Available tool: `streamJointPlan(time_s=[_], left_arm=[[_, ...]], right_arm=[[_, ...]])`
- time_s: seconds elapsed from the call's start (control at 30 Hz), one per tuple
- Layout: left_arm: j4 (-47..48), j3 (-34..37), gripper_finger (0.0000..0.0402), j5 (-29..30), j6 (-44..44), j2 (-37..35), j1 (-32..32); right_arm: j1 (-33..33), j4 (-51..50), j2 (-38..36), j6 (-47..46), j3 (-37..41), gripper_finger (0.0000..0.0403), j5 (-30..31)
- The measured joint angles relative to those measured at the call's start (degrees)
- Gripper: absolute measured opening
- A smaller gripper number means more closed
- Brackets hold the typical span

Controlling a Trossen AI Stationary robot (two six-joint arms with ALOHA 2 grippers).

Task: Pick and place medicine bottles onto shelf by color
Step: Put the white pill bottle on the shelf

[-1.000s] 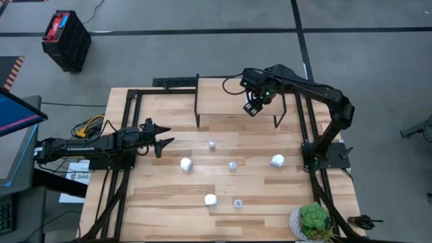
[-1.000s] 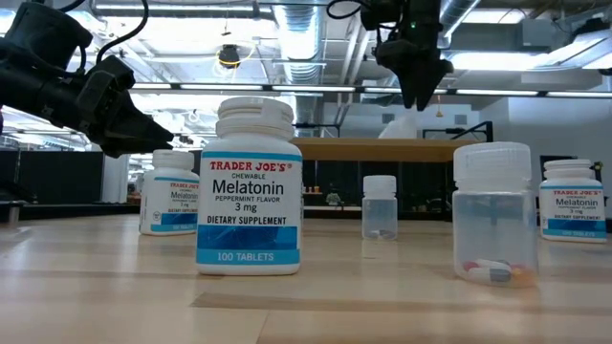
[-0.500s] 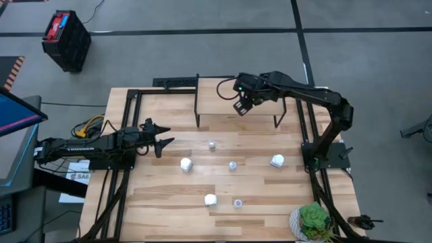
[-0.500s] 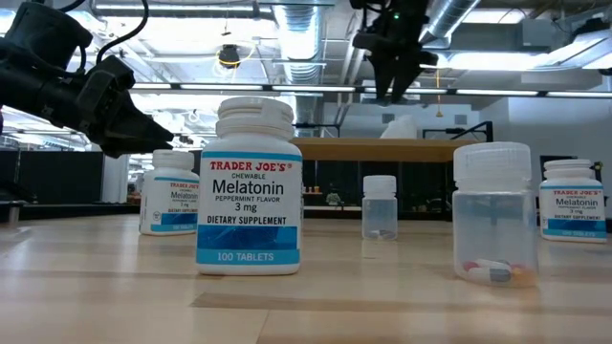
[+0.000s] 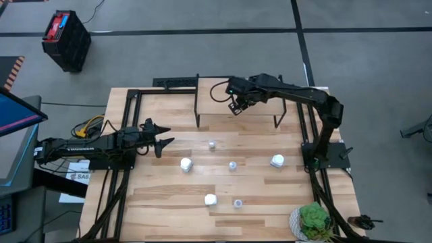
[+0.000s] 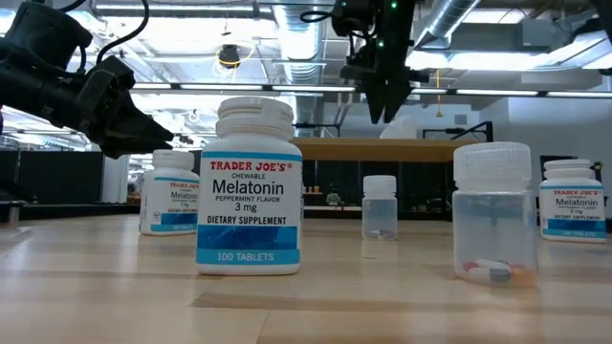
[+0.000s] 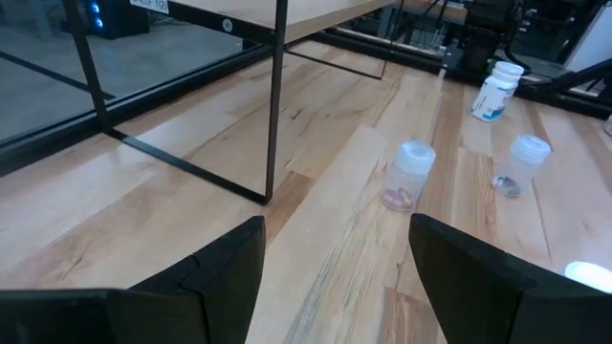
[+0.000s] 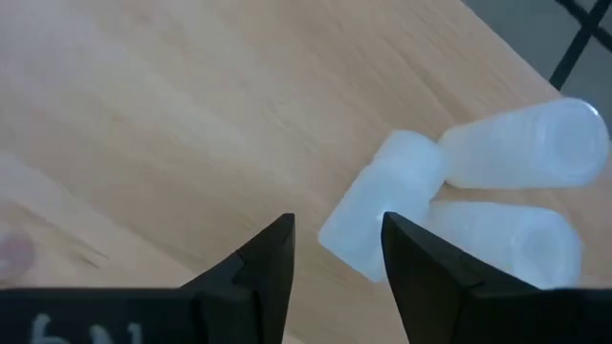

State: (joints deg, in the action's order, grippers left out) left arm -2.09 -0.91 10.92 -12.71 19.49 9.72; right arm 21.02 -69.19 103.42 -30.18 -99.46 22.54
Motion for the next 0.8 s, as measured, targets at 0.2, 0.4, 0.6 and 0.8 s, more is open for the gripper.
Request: streamJointPlan(time_s=[0.2,0.4,0.6,0.8], left_arm=[[0.00,0.00,0.0247,0.07,0.06,0.00,0.01],[0.00,0.00,0.0247,0.07,0.00,0.00,0.01],[0.00,0.00,0.0247,0.21,-0.02,0.00,0.00],[0.00,0.00,0.0247,0.20,-0.02,0.00,0.00]], right_arm=[[0.43,0.22,-0.24,-1.12,-0.04,0.0165,0.11],[0.42,1.77,0.09,2.05,-0.04,0.0172,0.11],[1.20,1.97,0.09,0.98,-0.04,0.0209,0.15],[2.84,1.95,0.09,-3.23,-0.04,0.0243,0.11]])
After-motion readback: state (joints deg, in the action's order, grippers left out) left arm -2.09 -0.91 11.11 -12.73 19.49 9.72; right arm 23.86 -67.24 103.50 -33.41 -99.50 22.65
